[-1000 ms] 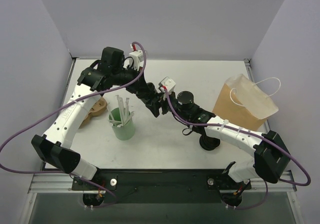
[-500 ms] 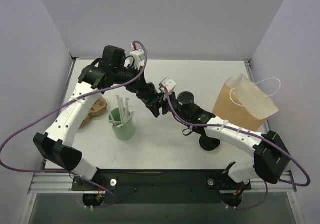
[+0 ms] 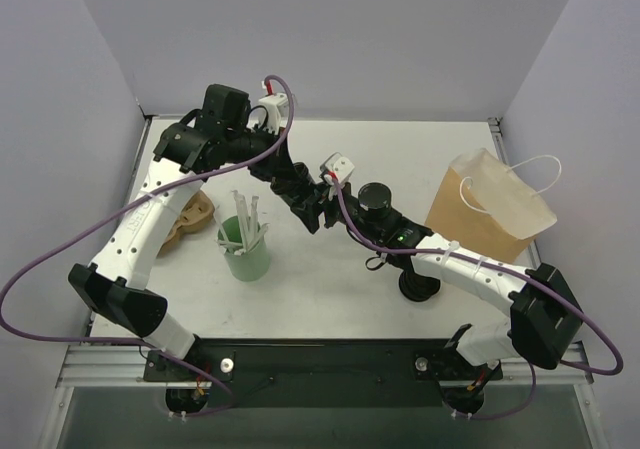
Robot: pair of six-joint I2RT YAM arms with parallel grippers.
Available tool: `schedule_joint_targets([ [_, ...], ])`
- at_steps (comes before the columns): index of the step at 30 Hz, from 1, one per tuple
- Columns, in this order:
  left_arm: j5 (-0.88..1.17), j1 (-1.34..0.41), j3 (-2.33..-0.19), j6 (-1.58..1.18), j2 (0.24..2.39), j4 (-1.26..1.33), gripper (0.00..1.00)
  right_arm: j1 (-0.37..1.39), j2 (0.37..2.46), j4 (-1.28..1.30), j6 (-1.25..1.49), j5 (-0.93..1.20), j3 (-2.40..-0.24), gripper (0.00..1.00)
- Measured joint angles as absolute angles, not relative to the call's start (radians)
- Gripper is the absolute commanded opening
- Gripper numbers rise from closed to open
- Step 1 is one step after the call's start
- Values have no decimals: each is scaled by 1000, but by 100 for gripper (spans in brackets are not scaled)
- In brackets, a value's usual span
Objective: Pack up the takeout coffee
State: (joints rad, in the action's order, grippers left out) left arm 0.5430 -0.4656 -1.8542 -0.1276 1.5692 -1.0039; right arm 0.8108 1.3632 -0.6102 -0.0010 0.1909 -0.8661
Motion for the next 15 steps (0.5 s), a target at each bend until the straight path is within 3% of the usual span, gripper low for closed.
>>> schedule_joint_targets([
  [15,584,-439,-1893,-183,1604,-1037,0,810,1350,-601,-2,200,-860,51],
])
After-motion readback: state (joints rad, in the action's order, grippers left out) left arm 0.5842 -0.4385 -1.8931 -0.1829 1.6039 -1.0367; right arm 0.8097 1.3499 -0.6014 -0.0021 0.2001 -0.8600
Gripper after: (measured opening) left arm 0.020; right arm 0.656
